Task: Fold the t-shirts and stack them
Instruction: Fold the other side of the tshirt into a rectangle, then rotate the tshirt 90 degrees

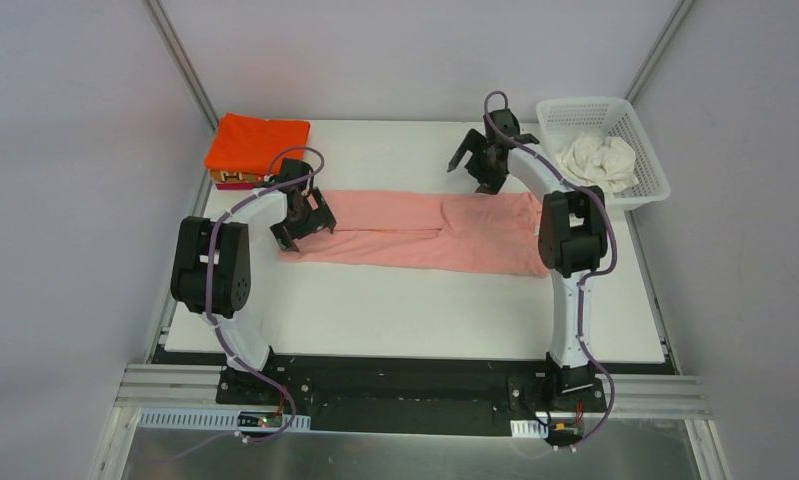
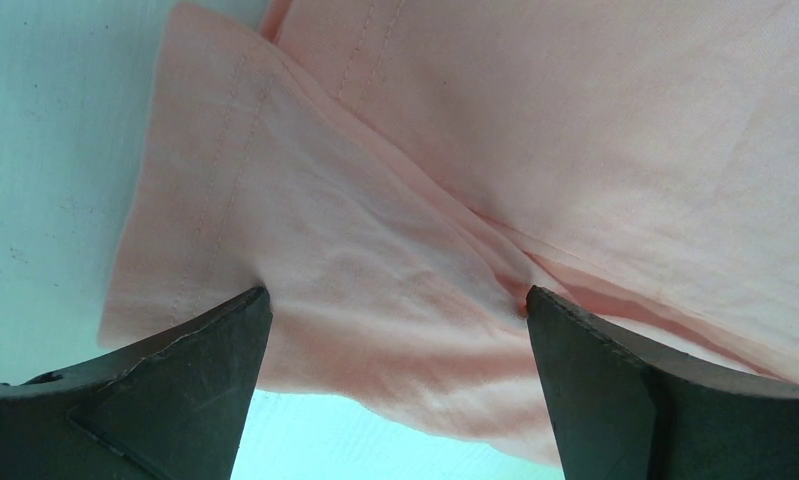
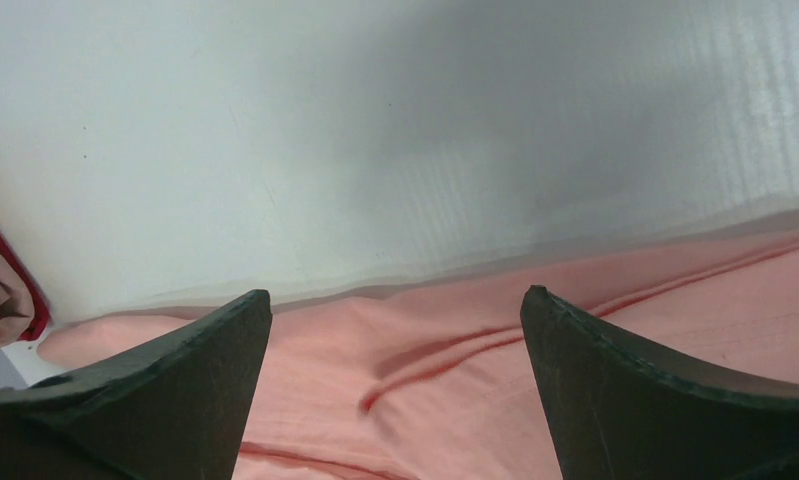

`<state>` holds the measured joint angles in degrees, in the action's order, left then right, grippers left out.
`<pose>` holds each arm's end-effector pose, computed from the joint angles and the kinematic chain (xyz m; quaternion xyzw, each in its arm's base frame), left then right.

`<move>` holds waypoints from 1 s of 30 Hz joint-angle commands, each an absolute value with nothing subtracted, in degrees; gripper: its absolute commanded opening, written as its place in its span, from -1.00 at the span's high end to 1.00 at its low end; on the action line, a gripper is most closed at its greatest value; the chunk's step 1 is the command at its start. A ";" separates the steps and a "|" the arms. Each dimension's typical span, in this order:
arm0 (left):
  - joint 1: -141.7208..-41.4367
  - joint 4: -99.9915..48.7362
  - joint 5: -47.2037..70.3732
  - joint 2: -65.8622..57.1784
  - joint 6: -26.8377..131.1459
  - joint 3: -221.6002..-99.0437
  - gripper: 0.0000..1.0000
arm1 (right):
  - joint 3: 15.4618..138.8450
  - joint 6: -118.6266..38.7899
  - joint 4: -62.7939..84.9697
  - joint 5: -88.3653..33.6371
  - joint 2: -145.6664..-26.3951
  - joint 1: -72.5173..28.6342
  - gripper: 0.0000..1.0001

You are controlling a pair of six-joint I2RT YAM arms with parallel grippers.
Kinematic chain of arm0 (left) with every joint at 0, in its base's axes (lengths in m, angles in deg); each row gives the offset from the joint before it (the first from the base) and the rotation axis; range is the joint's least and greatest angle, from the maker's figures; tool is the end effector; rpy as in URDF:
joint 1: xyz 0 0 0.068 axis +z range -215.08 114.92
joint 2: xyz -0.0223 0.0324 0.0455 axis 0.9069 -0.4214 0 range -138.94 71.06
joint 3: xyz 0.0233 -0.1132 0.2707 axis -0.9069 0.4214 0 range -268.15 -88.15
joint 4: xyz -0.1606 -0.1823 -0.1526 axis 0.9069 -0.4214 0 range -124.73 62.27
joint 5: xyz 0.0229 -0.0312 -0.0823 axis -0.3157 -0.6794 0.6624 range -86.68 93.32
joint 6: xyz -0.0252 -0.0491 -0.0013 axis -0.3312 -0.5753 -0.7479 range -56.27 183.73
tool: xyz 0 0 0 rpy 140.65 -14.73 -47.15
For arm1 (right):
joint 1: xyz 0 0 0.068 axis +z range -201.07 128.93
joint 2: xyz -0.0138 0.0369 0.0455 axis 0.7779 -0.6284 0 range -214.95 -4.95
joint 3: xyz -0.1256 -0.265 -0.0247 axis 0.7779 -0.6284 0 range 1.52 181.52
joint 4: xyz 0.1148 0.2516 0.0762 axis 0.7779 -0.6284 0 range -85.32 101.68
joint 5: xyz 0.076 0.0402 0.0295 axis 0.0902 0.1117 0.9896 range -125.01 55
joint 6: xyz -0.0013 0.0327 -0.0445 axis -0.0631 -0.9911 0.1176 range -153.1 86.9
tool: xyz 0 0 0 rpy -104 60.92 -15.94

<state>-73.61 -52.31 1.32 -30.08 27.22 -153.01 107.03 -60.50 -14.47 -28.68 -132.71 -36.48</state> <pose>0.3804 -0.0558 0.1843 -0.2382 0.9379 -0.0807 0.2387 0.5250 0.1410 0.2091 0.0846 0.9298 0.1751 0.3125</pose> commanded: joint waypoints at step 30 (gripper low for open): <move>-76.68 -54.10 13.19 -44.82 29.69 -170.97 -0.98 | 66.58 -65.02 -13.63 -36.87 -106.18 -37.01 -0.99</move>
<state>-76.63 -51.89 12.25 -45.36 29.74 -173.03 62.64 -66.40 -15.19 -35.67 -102.44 -36.19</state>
